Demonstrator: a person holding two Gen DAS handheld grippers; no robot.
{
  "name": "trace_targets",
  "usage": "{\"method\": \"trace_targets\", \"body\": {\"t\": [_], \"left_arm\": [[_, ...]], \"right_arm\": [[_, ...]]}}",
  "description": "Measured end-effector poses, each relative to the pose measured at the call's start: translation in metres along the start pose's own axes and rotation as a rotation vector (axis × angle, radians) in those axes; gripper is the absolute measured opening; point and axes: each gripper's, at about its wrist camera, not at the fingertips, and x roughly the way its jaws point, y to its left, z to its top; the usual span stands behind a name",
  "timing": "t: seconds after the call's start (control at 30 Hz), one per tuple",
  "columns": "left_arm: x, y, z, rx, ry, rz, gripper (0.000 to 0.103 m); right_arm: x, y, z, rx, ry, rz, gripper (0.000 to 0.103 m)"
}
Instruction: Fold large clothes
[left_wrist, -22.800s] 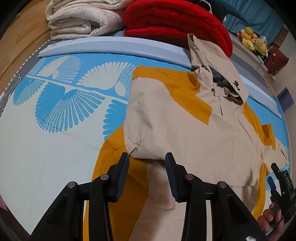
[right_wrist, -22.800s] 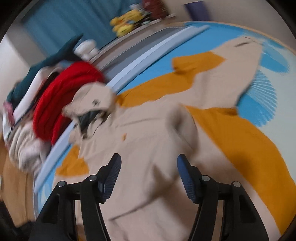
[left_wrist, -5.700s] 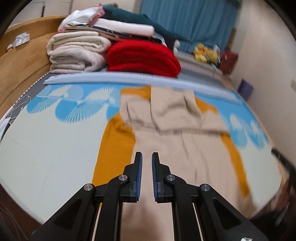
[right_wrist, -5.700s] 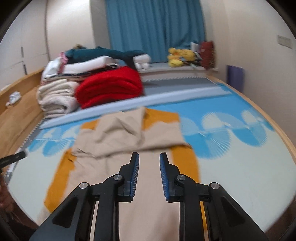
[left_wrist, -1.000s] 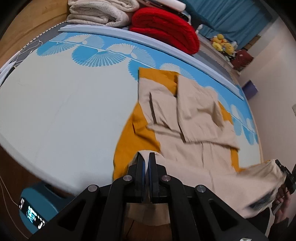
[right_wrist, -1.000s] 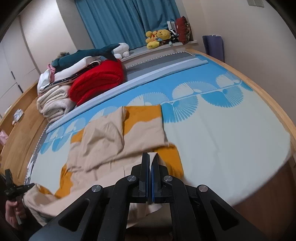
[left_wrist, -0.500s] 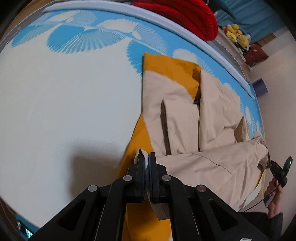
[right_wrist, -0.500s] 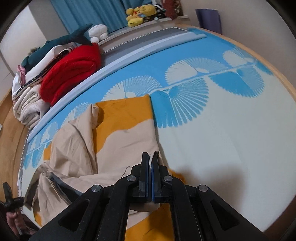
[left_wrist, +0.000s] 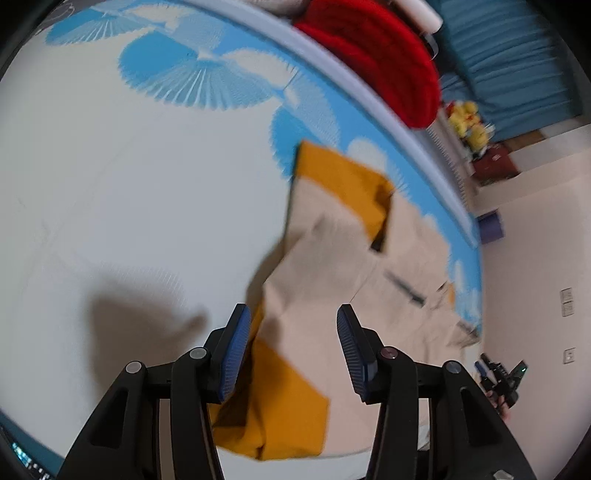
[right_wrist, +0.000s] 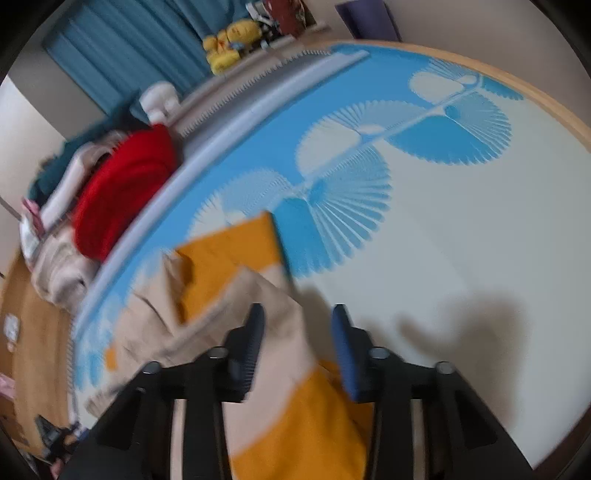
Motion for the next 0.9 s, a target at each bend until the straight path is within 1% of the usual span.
{"method": "trace_targets", "body": {"t": [0.07, 0.1, 0.2, 0.27, 0.4, 0.5, 0.53, 0.57, 0.63, 0.67, 0.7, 0.73, 0.77, 0.8, 0.87, 0.9], "left_arm": [[0.011, -0.002, -0.005, 0.015, 0.046, 0.051, 0.045], [0.017, -0.004, -0.008, 0.025, 0.063, 0.075, 0.045], [0.031, -0.011, -0.013, 0.053, 0.097, 0.107, 0.045], [0.041, -0.017, -0.013, 0.070, 0.117, 0.127, 0.045], [0.059, -0.027, -0.015, 0.092, 0.128, 0.190, 0.045], [0.065, -0.029, -0.012, 0.111, 0.126, 0.214, 0.045], [0.068, -0.028, -0.011, 0.115, 0.127, 0.221, 0.042], [0.072, -0.029, -0.011, 0.123, 0.127, 0.234, 0.040], [0.072, -0.031, -0.009, 0.143, 0.118, 0.264, 0.007], [0.069, -0.034, -0.009, 0.161, 0.110, 0.262, 0.007], [0.064, -0.039, -0.008, 0.183, 0.094, 0.257, 0.004], [0.057, -0.044, -0.007, 0.208, 0.070, 0.257, 0.004], [0.048, -0.051, -0.006, 0.233, 0.032, 0.249, 0.003], [0.037, -0.056, -0.005, 0.248, -0.007, 0.234, 0.003], [0.013, -0.066, 0.001, 0.269, -0.101, 0.191, 0.003], [0.006, -0.069, 0.004, 0.273, -0.131, 0.175, 0.003]], "right_arm": [[0.008, 0.000, -0.005, -0.036, 0.059, 0.011, 0.048], [0.016, 0.001, -0.010, -0.066, 0.101, -0.003, 0.049], [0.039, 0.003, -0.023, -0.130, 0.213, -0.058, 0.049], [0.050, 0.004, -0.029, -0.157, 0.256, -0.073, 0.049], [0.058, 0.006, -0.037, -0.191, 0.278, -0.077, 0.049], [0.059, 0.014, -0.041, -0.224, 0.280, -0.077, 0.049], [0.059, 0.018, -0.042, -0.242, 0.276, -0.085, 0.047], [0.057, 0.022, -0.044, -0.271, 0.263, -0.100, 0.035], [0.053, 0.029, -0.046, -0.310, 0.246, -0.109, 0.013], [0.050, 0.031, -0.047, -0.320, 0.234, -0.108, 0.010], [0.045, 0.035, -0.047, -0.334, 0.217, -0.106, 0.008], [0.040, 0.038, -0.047, -0.350, 0.203, -0.104, 0.005], [0.035, 0.043, -0.047, -0.371, 0.183, -0.104, 0.005], [0.024, 0.049, -0.047, -0.402, 0.141, -0.102, 0.004], [0.008, 0.058, -0.042, -0.420, 0.065, -0.084, 0.004], [-0.006, 0.061, -0.039, -0.416, 0.004, -0.064, 0.004]]}}
